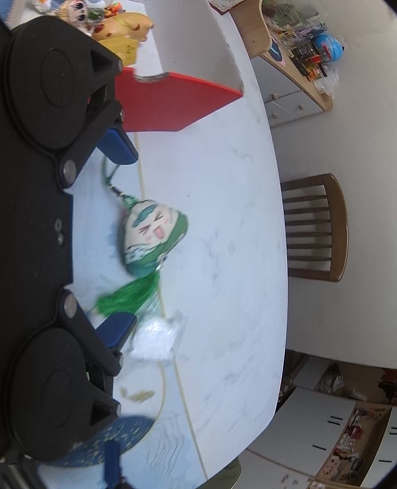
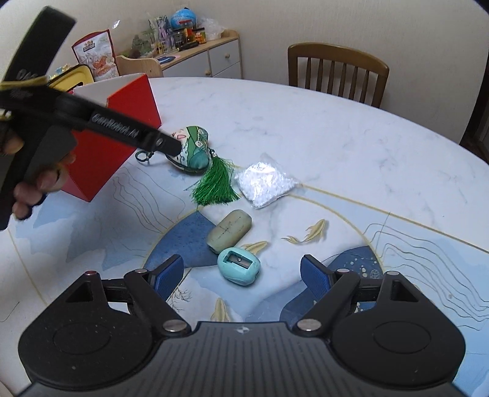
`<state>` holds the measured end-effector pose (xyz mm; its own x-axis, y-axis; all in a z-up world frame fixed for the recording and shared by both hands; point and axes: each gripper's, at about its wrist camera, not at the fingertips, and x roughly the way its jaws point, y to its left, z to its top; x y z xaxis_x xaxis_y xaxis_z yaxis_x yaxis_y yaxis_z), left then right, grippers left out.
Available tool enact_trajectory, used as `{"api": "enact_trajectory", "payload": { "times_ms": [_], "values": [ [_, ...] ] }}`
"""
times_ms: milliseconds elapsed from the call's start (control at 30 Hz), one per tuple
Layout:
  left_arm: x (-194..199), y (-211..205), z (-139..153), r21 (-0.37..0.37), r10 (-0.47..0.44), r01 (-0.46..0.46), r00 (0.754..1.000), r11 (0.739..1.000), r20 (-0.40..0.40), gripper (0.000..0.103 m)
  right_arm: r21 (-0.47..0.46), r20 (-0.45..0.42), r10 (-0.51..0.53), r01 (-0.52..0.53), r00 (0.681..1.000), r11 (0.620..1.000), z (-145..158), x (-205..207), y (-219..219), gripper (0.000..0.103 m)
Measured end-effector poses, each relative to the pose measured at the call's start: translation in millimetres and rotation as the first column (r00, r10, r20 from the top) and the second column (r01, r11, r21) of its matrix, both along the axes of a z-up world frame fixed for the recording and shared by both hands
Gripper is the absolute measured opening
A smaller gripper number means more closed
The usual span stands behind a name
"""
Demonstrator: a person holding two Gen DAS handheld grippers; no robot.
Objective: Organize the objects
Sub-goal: 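Move both grippers back from the box to the remaining items, then grasp the green-tasseled face plush with the left gripper while the right grasps the teal sharpener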
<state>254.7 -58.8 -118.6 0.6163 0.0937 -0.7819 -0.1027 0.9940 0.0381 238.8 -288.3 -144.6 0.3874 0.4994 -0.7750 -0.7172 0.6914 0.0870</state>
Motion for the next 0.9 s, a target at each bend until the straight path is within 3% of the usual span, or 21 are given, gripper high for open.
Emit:
{"api": "enact_trajectory", "payload": {
  "times_ms": [200, 700, 900],
  "values": [
    [25.7, 7.6, -18.7, 0.030, -0.002, 0.003, 0.999, 1.000, -0.038, 0.102, -0.018, -0.019, 0.030, -0.030, 0.999, 0.999, -12.5, 7.6, 9.4, 0.082],
    [45.3, 12.2, -44.1, 0.048, -0.024, 0.027, 0.998, 0.998, -0.066, 0.102, -0.079, -0.023, 0.078, -0.080, 0.997, 0.994, -31.0, 11.2, 23.4, 0.061],
    [44.9, 10.7, -44.6, 0.031, -0.042, 0.044, 0.997, 0.999, -0.063, 0.093, -0.092, -0.004, 0.087, -0.087, 0.996, 0.992, -31.0, 8.9, 24.9, 0.052]
  ]
}}
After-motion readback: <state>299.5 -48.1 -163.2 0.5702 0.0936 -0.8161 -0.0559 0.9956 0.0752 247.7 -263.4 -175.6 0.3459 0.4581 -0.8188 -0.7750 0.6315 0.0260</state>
